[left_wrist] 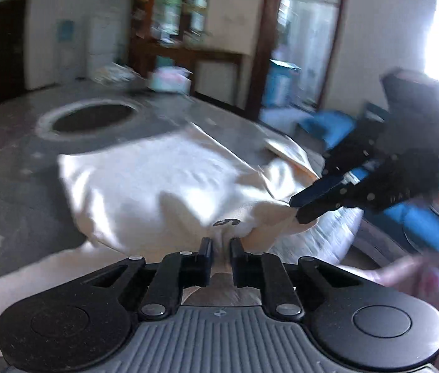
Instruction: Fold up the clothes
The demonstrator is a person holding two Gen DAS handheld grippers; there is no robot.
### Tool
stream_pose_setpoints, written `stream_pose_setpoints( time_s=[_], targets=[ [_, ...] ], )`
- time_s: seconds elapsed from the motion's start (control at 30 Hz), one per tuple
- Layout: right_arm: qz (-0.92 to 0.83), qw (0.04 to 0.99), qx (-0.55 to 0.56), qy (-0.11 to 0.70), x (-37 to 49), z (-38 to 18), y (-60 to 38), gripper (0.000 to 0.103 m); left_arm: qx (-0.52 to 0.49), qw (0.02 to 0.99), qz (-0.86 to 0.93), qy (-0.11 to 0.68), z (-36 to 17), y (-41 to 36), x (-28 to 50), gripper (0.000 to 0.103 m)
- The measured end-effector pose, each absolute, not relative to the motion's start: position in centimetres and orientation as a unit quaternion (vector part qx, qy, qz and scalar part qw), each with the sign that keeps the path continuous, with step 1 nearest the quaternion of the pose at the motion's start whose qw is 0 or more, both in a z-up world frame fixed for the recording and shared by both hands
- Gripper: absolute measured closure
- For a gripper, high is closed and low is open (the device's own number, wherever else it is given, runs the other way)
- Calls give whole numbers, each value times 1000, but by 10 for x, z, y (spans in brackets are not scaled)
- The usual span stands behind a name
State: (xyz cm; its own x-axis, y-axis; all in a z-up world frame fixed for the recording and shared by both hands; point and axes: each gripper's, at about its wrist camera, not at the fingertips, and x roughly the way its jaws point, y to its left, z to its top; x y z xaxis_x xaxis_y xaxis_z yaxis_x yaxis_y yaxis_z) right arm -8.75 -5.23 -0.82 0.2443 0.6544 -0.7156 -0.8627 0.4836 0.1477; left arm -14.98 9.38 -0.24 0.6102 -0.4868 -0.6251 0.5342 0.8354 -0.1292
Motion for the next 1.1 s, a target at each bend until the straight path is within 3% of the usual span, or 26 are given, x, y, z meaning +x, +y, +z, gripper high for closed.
stream_pose_setpoints(
  time_s=[0.07,0.3,0.63,0.77,1.1],
  targets=[
    [496,760,-156,389,-92,-16,-52,86,46,891,-289,347,-5,93,-150,83],
    [462,801,-124,360,-79,0,-69,85,51,898,-288,327,7,95,-144,82],
    [436,799,-141,390,-68,-37,-61,79,11,890,-284,357,-14,82,-113,83],
    [431,807,-133,380,-70,-33,-71,67,14,871,-294,394,-38,75,-118,81],
    [213,911,-86,342,-20,-39,-135,64,19,870,-296,394,-36,72,-119,72]
  ],
)
